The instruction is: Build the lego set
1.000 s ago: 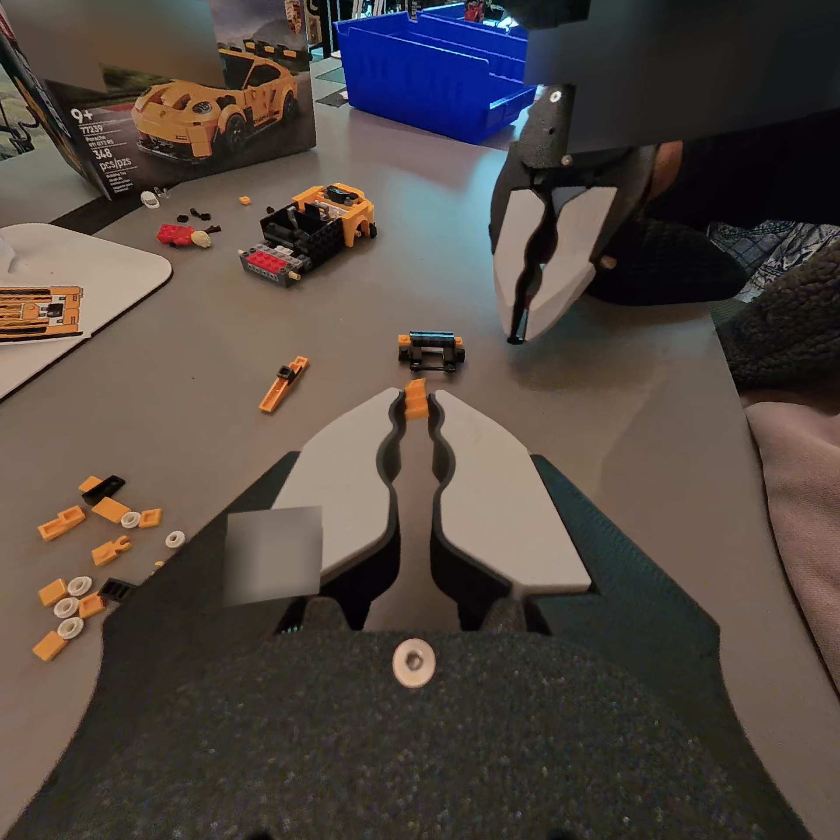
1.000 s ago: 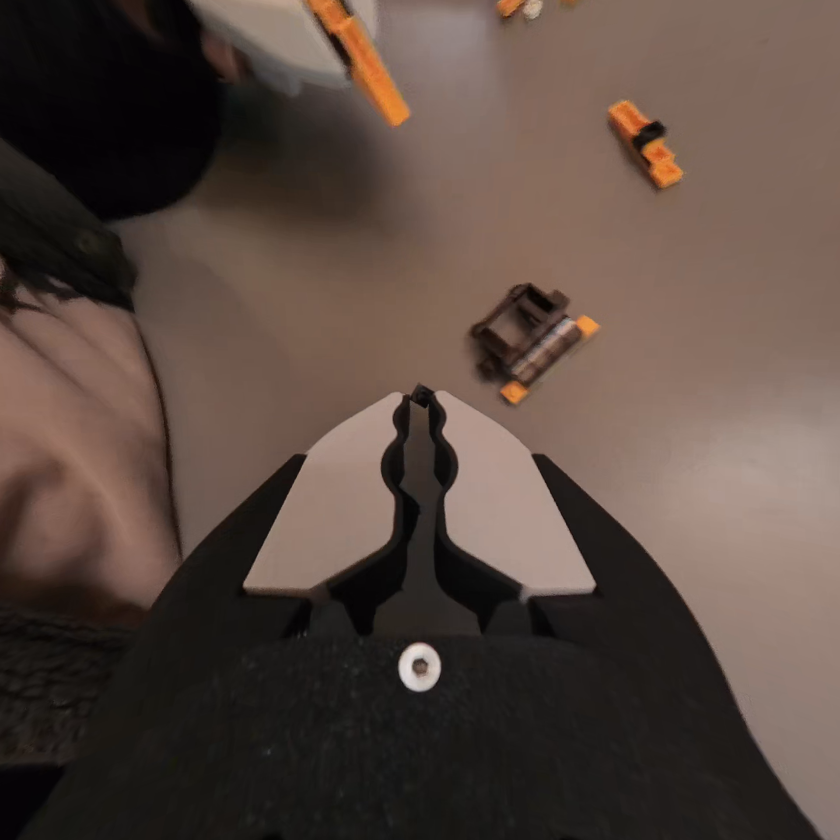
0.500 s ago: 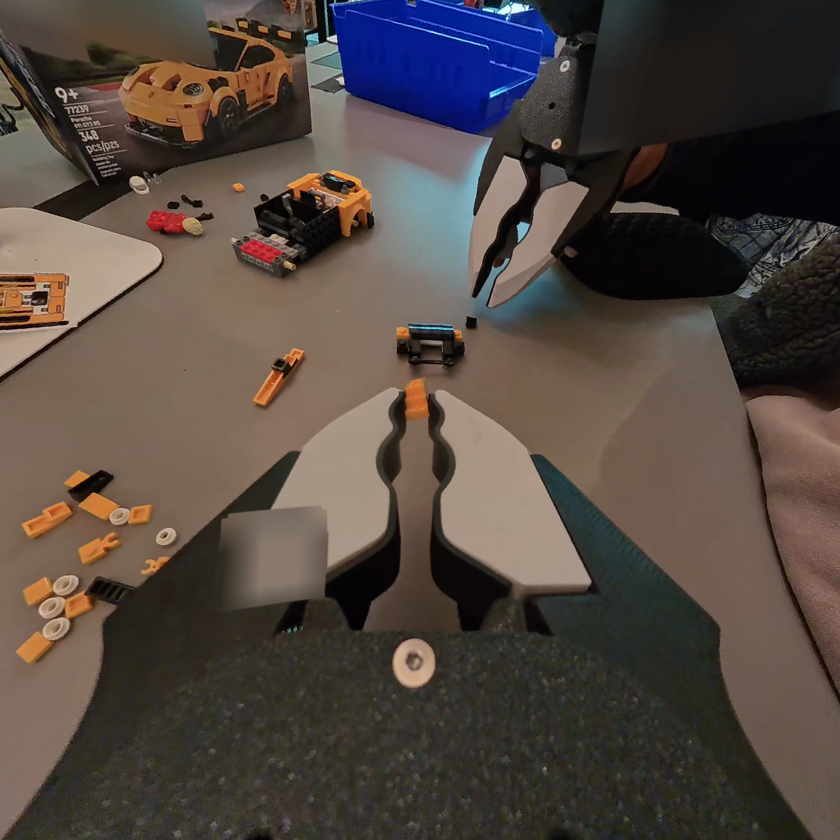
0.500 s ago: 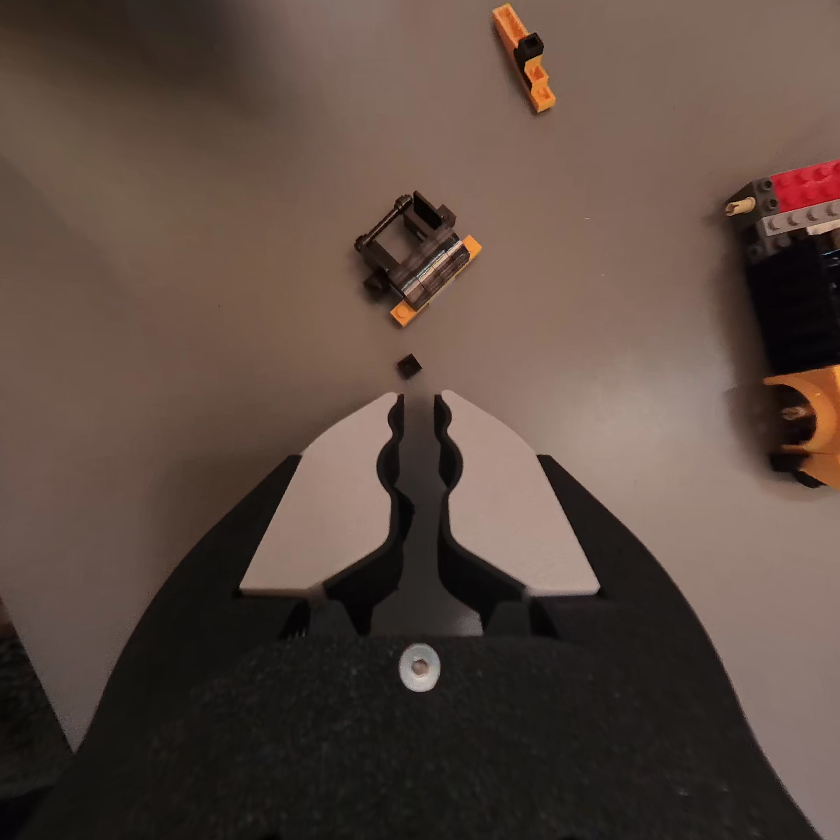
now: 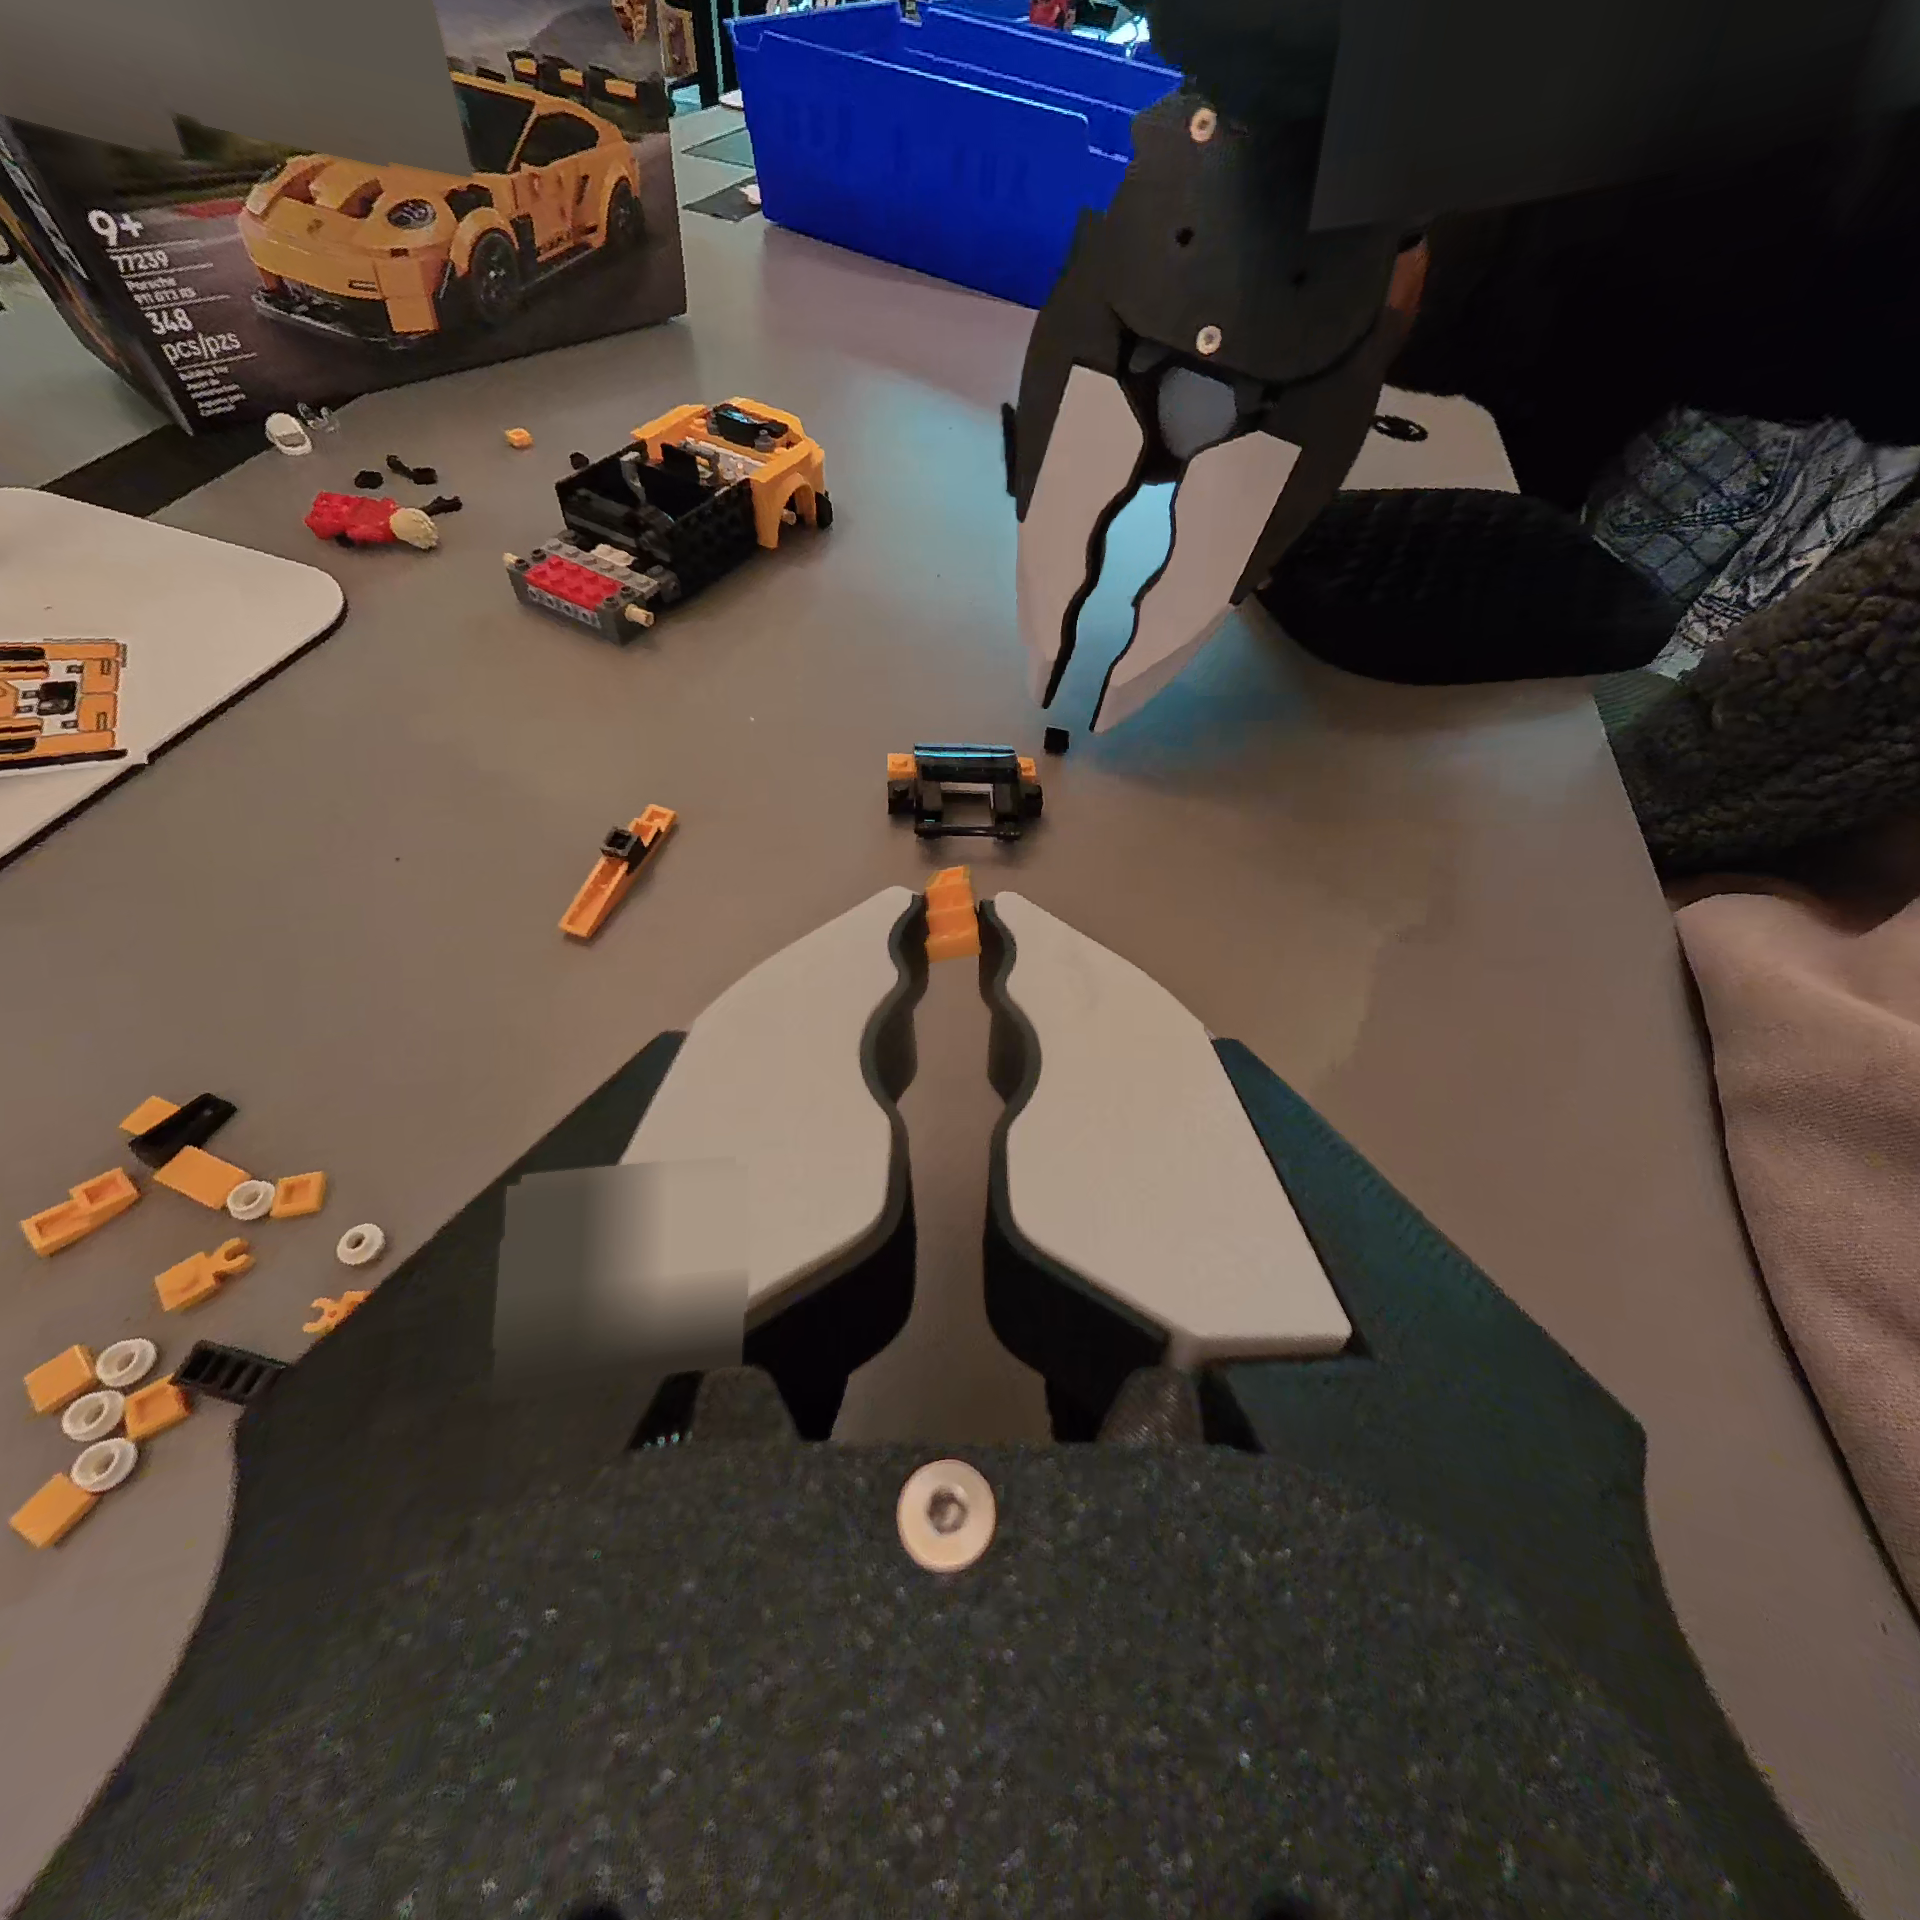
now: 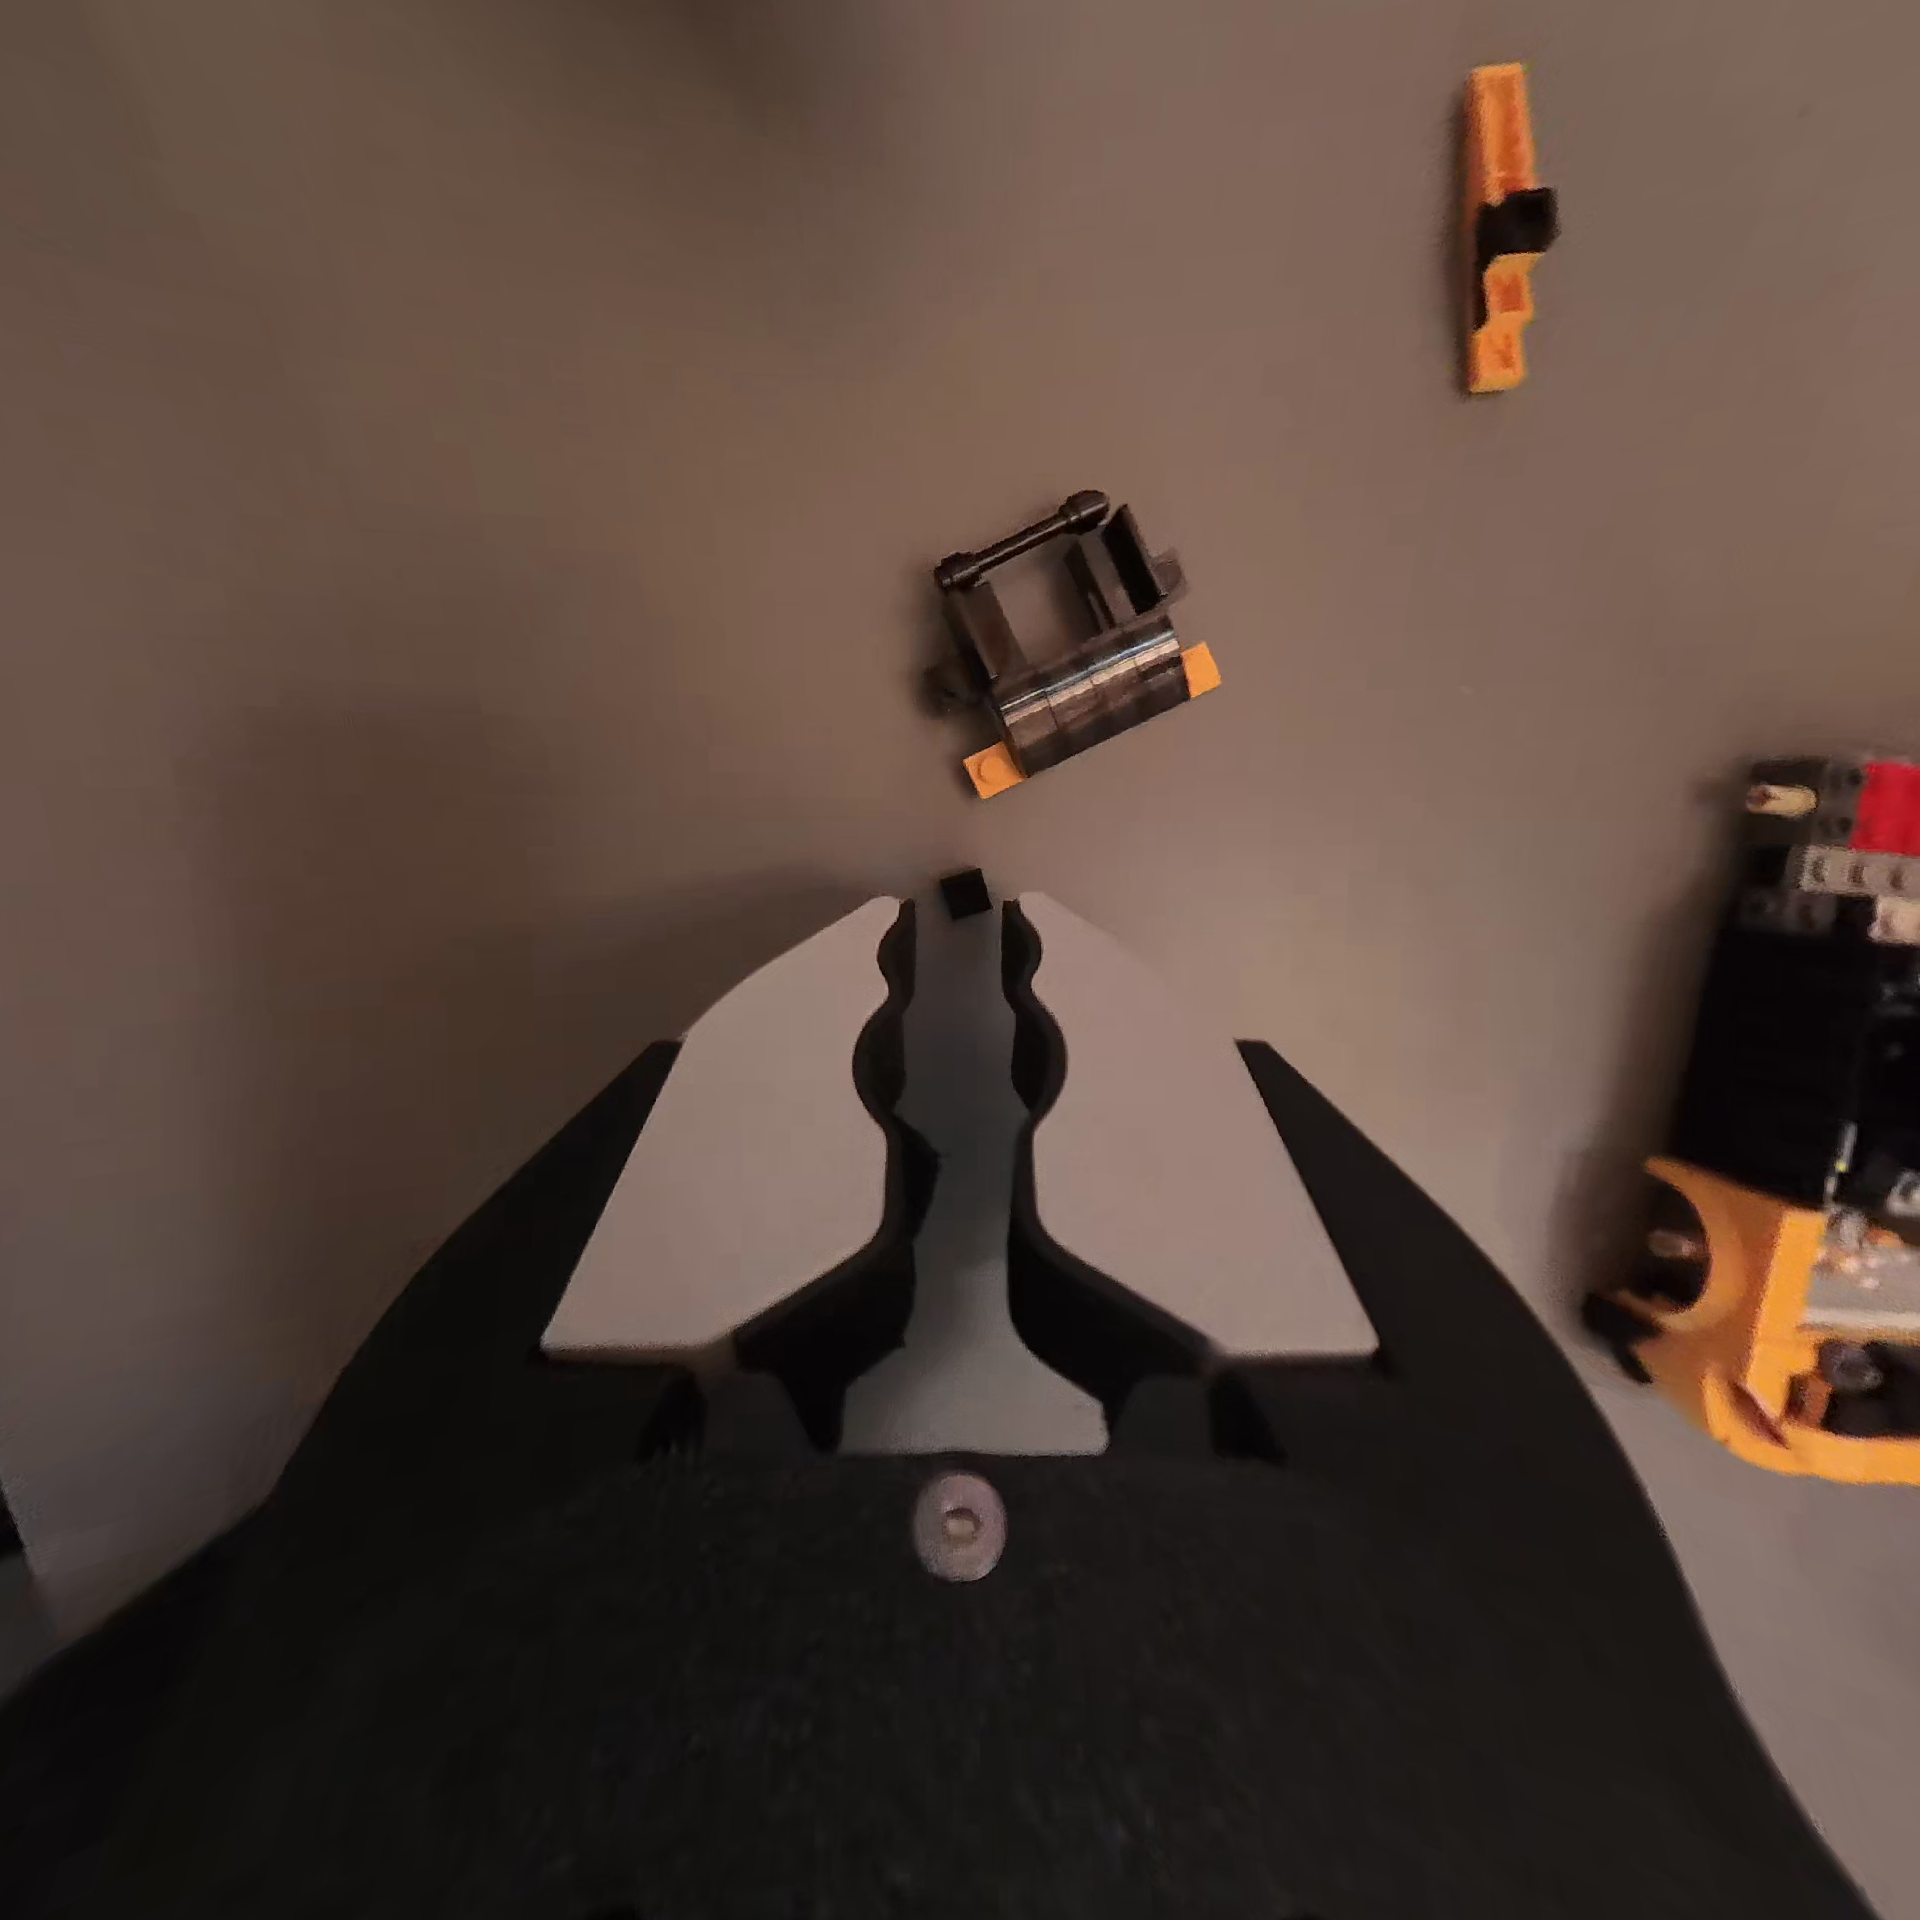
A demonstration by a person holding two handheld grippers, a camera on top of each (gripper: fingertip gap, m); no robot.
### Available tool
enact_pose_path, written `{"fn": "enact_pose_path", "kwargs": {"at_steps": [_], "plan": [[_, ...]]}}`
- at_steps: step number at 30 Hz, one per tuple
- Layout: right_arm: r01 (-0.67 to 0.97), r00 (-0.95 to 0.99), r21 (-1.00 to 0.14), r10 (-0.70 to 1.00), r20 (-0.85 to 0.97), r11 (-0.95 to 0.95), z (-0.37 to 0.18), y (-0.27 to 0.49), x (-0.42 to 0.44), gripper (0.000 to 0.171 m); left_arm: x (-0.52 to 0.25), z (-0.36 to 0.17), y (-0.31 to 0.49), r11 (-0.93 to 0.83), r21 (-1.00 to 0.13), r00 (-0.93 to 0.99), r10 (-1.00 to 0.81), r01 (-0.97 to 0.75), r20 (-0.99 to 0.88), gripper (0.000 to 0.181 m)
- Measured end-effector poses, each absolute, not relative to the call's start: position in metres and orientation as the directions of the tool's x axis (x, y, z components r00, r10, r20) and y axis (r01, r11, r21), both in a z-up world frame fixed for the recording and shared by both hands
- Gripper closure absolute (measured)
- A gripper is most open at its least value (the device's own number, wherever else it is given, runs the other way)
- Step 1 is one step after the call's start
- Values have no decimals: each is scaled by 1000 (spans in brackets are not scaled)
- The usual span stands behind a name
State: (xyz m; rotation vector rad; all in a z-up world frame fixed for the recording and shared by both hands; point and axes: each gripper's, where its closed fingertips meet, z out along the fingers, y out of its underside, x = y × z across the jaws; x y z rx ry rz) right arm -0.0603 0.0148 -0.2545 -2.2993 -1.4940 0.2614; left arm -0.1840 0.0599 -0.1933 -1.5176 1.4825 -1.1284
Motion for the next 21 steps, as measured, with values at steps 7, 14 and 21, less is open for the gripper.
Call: {"fn": "enact_pose_path", "kwargs": {"at_steps": [7, 14, 21], "plan": [[876, 349, -360, 937, 12, -321, -263, 16, -62, 162, -184, -193, 58, -75, -930, -57, -993, -360, 102, 173], [766, 399, -553, 917, 9, -328, -228, 24, -82, 164, -184, -190, 56, -69, -937, -73, -992, -343, 100, 173], [575, 364, -797, 930, 51, -182, -150, 31, -143, 163, -182, -177, 45, 32, -962, -118, -993, -272, 0, 173]]}}
